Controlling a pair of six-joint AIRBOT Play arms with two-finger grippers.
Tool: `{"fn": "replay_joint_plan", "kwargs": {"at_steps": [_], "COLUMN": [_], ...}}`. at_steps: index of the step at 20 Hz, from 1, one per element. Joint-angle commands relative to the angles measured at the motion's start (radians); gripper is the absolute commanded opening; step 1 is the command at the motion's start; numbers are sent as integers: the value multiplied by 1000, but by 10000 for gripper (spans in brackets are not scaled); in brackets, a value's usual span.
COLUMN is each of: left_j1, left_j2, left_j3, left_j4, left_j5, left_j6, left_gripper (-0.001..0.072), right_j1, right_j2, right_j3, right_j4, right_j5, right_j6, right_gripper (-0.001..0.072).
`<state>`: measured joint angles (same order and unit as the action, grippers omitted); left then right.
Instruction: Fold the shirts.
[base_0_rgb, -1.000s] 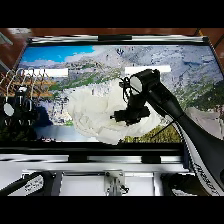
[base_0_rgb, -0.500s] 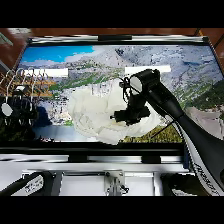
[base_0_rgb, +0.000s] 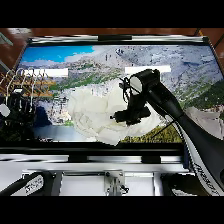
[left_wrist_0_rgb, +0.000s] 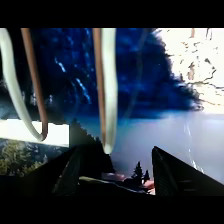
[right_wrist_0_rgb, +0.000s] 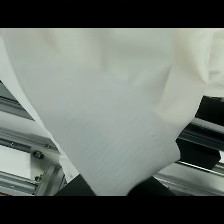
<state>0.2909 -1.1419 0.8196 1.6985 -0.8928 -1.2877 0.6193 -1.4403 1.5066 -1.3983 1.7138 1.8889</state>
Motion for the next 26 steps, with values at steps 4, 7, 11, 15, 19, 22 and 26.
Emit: {"fn": "replay_joint_plan", "kwargs": {"at_steps": [4,7,11,15,19,22,26], "left_j1": [52,51,51,51,51,51,51], "left_j2": [-77,-109,-119,-125,-156,-174,-177], "left_j3": [-1,-1,0,0,0,0,3], "left_j4": [12,11,11,11,10,10,10], "left_j5": [-6,-5,24,51,39,40,40], "left_j6": [-8,-8,-8,-8,-8,-9,-24], "left_gripper": [535,505,468,449,403,388,205], "right_j1": [1,1,1,1,1,1,1], "right_j2": [-1,-1,-1,-1,-1,-1,-1], "right_j3": [0,0,0,0,0,0,0], "right_j4": [0,0,0,0,1,1,1], "right_j5": [7,8,7,7,9,8,9], "right_j6": [-17,-17,-17,-17,-16,-16,-16], "right_gripper": [87,87,87,87,87,87,87]}}
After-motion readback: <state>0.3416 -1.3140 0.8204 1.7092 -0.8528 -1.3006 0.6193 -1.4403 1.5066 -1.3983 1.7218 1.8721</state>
